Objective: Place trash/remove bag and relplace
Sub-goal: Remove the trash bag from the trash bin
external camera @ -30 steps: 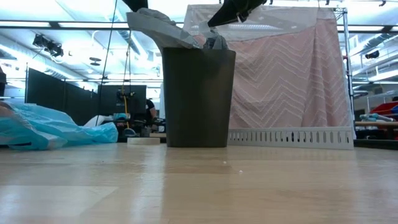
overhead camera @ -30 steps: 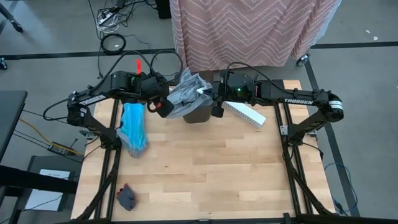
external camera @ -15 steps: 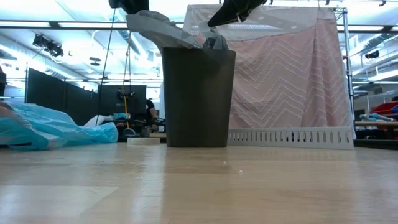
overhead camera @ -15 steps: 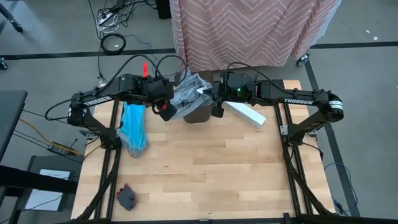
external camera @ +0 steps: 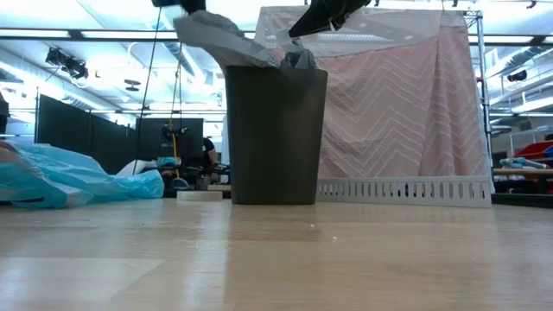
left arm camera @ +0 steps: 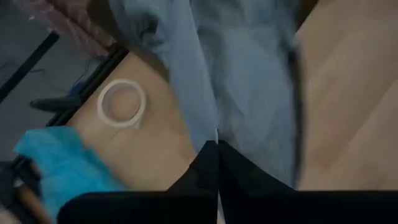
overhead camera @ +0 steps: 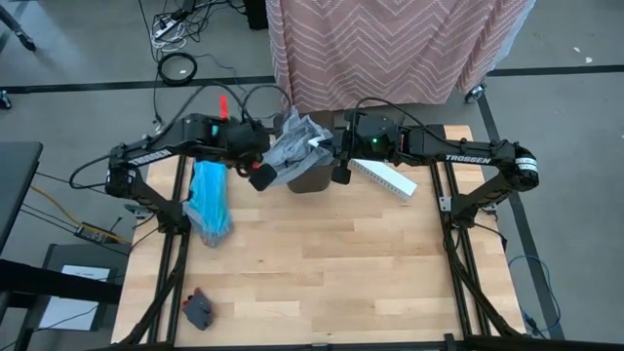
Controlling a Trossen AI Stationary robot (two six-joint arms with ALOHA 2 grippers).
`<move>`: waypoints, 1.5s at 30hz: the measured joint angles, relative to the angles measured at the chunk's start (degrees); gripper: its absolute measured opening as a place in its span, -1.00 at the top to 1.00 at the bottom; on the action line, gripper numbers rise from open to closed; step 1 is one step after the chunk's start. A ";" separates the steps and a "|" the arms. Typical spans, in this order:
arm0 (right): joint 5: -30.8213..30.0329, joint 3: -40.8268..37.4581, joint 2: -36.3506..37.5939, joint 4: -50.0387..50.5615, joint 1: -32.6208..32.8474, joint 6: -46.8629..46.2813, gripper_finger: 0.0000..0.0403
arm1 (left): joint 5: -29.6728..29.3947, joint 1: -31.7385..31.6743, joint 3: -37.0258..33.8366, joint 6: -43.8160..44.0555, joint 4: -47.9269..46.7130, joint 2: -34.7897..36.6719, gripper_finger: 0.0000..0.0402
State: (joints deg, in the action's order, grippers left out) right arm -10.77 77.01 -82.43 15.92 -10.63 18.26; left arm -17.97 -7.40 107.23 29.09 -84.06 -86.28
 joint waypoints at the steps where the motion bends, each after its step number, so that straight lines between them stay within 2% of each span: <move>1: -0.02 0.00 0.00 0.00 0.00 0.00 1.00 | 0.37 0.00 1.43 0.51 0.16 0.02 0.98; 7: -0.02 0.00 0.00 -0.01 0.00 -0.02 1.00 | -2.83 0.00 10.65 2.68 -0.28 0.09 0.99; 13: 0.04 0.00 0.00 -0.53 0.16 -0.78 1.00 | -4.44 0.00 17.63 3.00 4.90 0.09 0.99; 17: 0.22 2.54 0.05 -1.66 2.26 -1.03 1.00 | -4.62 0.00 19.54 1.41 9.30 0.11 0.99; 23: 2.49 11.06 0.26 -4.54 5.80 0.98 1.00 | -4.18 -0.09 19.57 -0.08 15.44 0.07 1.00; 31: 2.70 18.77 -0.94 -6.46 6.36 1.36 1.00 | 1.26 -0.09 19.60 -0.32 32.52 -0.79 1.00; 36: 2.90 24.40 -5.45 -6.60 6.36 1.96 1.00 | 4.94 -0.09 19.61 -0.30 40.54 -2.70 1.00; 41: -3.00 29.28 -10.91 -6.25 6.36 3.04 1.00 | 12.26 0.35 19.55 4.13 45.62 -4.66 1.00; 45: -6.60 31.01 -13.30 -4.50 5.93 2.95 1.00 | 14.56 1.12 19.64 6.32 49.93 -4.85 1.00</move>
State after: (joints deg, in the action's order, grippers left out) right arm -17.37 108.03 -95.74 11.43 -4.71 21.22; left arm -3.41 -6.28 126.87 35.41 -34.13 -91.13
